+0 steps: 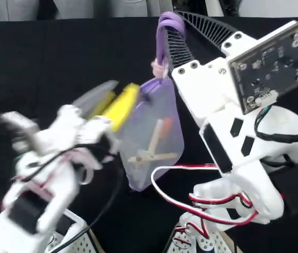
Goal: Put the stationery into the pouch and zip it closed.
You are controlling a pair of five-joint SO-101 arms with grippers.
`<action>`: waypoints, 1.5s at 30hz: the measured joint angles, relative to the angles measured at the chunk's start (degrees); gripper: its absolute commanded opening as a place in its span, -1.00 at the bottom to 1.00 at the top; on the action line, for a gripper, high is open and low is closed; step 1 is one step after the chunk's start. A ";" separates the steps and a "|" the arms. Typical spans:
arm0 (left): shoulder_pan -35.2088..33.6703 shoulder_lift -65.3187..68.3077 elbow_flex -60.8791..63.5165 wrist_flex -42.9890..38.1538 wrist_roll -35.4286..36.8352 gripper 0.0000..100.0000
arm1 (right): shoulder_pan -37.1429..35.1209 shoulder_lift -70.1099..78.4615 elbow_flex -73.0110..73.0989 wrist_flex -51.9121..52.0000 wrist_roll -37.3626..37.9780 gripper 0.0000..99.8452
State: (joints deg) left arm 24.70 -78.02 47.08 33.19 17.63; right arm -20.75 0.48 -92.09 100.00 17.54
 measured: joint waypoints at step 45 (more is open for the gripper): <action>-14.33 91.08 -32.62 9.93 -13.19 -0.71 | 2.20 0.00 0.09 0.00 2.46 -0.98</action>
State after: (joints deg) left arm 10.37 13.05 14.46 43.12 4.44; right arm -18.55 0.48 -92.00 100.00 20.00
